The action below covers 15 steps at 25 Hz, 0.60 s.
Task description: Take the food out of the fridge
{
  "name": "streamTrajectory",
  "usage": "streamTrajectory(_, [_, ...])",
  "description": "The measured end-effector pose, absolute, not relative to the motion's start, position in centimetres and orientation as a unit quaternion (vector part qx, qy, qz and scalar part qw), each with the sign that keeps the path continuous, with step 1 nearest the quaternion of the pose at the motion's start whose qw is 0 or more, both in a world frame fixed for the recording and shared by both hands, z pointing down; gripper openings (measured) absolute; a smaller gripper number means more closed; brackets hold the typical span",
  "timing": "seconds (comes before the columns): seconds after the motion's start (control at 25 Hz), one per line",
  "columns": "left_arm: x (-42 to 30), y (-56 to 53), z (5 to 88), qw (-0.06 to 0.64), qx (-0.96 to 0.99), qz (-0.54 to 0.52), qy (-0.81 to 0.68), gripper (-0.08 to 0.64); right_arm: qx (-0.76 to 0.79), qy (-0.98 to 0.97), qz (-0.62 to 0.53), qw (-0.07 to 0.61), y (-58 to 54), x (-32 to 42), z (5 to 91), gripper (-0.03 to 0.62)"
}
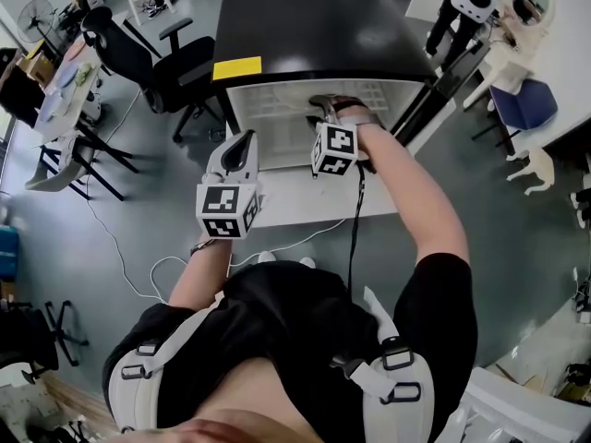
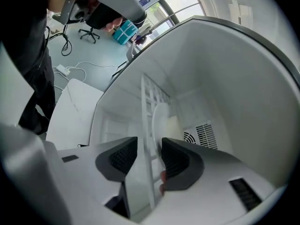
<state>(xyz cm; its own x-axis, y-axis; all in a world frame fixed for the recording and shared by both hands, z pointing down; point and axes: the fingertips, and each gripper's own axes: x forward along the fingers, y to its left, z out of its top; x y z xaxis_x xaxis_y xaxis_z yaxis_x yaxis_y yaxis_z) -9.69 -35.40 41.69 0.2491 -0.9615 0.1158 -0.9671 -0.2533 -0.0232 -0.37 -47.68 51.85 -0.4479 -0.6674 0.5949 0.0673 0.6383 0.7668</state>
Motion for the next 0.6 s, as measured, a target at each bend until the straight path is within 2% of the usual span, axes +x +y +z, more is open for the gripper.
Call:
streamTrajectory(0.28, [-9.3, -35.9, 41.7, 0.028, 0.795, 0.051, -0.604, -0.002, 0.189, -0.741, -0.386, 0.515, -49.3, -0.7, 52.5, 0.205])
streamTrajectory(0.6, [-9.7, -36.8, 42.0, 0.032, 0.796, 0.050, -0.603, -0.002, 0.183, -0.718, -0.408, 0.534, -49.7, -0.7, 53.0, 0.204])
